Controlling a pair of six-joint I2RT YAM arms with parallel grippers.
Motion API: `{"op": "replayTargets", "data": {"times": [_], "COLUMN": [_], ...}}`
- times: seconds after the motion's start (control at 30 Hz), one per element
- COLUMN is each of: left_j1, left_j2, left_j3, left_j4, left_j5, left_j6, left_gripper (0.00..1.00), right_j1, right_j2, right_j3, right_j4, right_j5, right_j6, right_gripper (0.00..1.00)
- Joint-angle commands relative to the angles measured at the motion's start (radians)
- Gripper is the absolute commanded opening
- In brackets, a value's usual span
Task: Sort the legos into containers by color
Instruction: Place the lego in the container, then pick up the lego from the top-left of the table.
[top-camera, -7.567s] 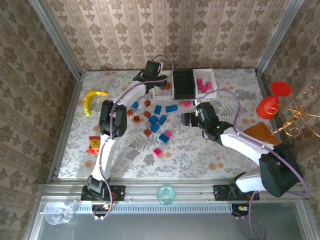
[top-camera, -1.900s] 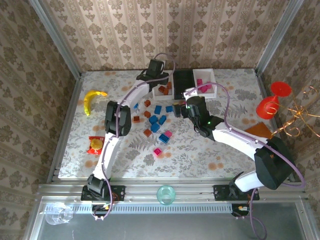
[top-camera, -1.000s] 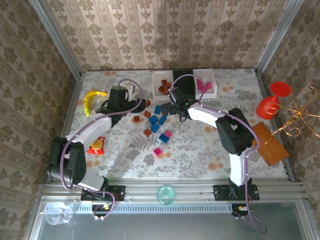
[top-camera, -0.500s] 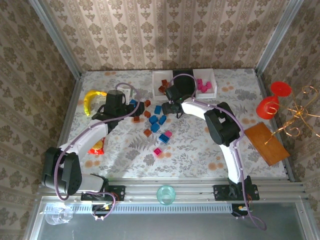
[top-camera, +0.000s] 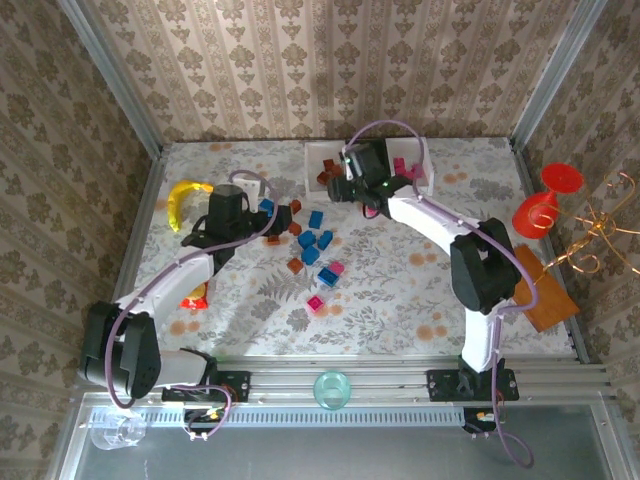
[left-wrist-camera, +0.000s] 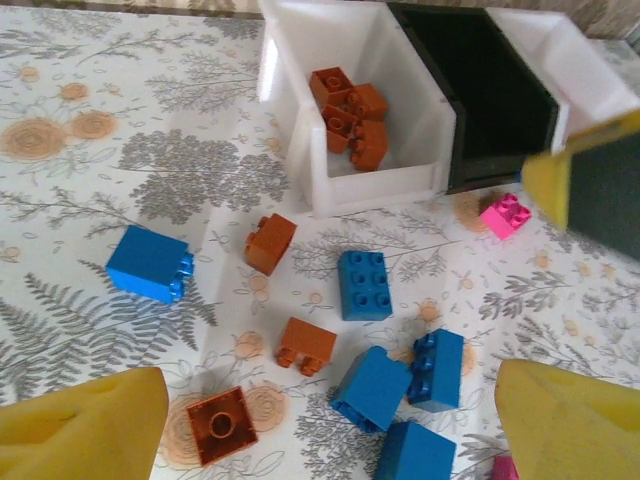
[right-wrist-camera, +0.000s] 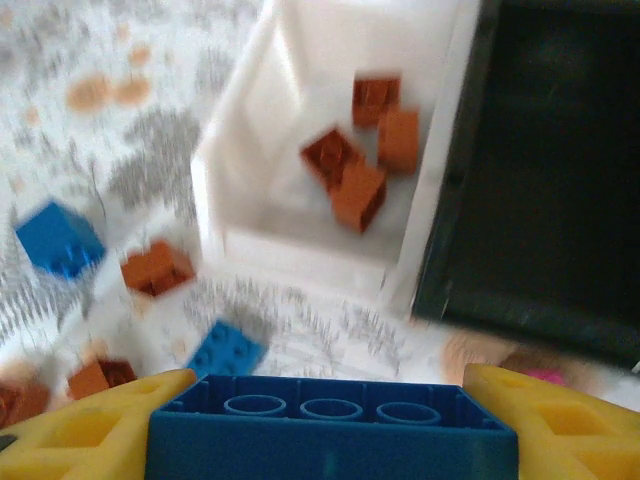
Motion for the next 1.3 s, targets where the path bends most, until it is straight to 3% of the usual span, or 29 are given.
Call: {"op": "replayTargets", "data": {"times": [0.0,0.13,0.37,0.5,0.63,0.83,1.03,1.13,1.27], "left_j1": [-0.007,-0.029,-0.065,-0.098,-0.098,-0.078,0.035,0.094,0.108], "left_j2": [-0.023,-0.003,0.051,0.056,0.049,0.006,-0.025,0.041,0.206], "left_j3": [-0.024,-0.021,0.019,0.03,0.032,-0.032,-0.108,-0.048,0.103], "left_j4": [0.146,0.229,0.231,0.199,0.125,0.052,0.028,-0.034,-0.124], "left_j5": [0.113,0.17,0.167,0.154,0.11,0.055,0.025,0.01,-0.062], "left_j6": [-0.043,-0.063,-0.084,-0.081,-0.059,-0.036,-0.041,-0.023,0.045], "left_gripper": [0.89,0.91,0.91,0.91,0.92,0.93,0.94,0.94,0.94], "right_j1": [-0.054,-0.106,-0.17,-0.195,-0.201,-0.19,-0.111,-0.06,0.002], "right_j2": [0.039,0.124,0.359,0.473,0.487,0.255,-0.102,-0.214,-0.309], "right_j3": [0.048,0.153,0.456,0.65,0.757,0.497,-0.022,-0.197,-0.328], "right_j4": [0.001,-0.013,-0.12,-0.202,-0.279,-0.202,-0.003,0.051,0.083], "right_j5": [0.058,0.077,0.112,0.078,0.03,-0.085,-0.107,-0.106,-0.14], "right_j6": [-0.014,-0.001,-0.001,-0.013,-0.044,-0.061,-0.049,-0.029,-0.01], "right_gripper": [0.56,0.57,0.61,0.68,0.79,0.87,0.9,0.91,0.98]}}
